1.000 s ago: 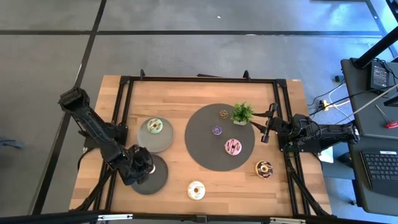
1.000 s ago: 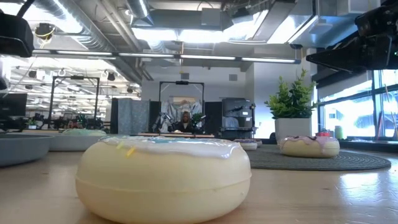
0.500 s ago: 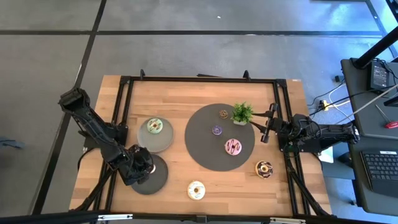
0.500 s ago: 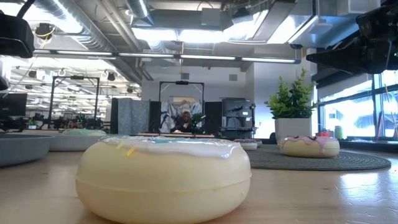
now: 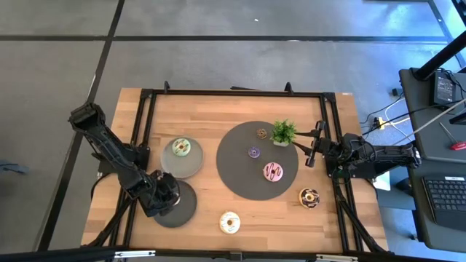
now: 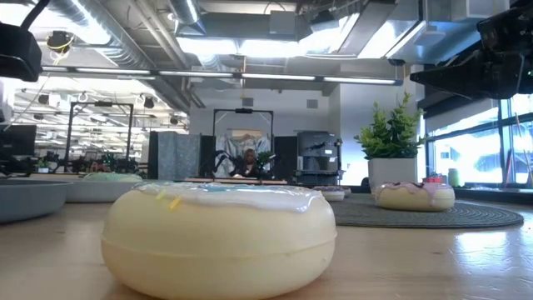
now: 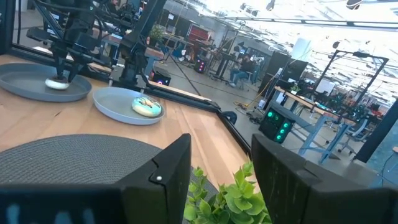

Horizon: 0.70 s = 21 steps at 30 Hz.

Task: Pick & Place donuts
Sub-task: Put the small dark brown donut on the dark gray plate, then put the big white donut on the light gray plate

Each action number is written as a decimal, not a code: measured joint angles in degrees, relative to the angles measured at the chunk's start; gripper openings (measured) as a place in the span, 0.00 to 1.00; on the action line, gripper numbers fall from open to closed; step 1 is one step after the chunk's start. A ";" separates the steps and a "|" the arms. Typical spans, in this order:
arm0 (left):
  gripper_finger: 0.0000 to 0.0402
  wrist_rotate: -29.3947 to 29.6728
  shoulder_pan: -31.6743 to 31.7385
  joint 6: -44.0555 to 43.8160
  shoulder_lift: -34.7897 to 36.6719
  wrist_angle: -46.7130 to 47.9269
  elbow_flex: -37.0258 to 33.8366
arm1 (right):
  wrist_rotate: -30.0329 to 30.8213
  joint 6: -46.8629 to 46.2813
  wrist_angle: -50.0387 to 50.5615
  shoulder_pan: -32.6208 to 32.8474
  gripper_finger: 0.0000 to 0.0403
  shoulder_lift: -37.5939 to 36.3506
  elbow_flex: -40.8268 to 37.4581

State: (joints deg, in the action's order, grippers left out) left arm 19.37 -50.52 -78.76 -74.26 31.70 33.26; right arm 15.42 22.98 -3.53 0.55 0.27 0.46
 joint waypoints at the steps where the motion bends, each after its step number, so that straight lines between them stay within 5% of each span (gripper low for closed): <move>1: 0.25 -0.36 0.00 -0.04 0.00 0.04 0.00 | 0.00 0.01 0.00 0.00 0.42 0.00 0.00; 10: 0.32 0.40 0.88 0.80 1.76 0.41 0.00 | 0.00 0.02 0.00 -0.02 0.42 -0.01 0.00; 16: 0.32 6.93 5.64 -1.11 7.30 -0.06 0.00 | 0.01 0.33 -0.30 -0.01 0.42 -0.02 -0.01; 21: 0.32 10.24 15.03 15.84 9.65 -7.53 0.01 | 0.02 1.73 -2.27 -0.01 0.42 -0.03 0.00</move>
State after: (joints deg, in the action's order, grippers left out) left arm 29.62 -35.50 -62.93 -64.61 24.17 33.27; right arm 15.44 24.71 -5.80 0.54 0.24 0.46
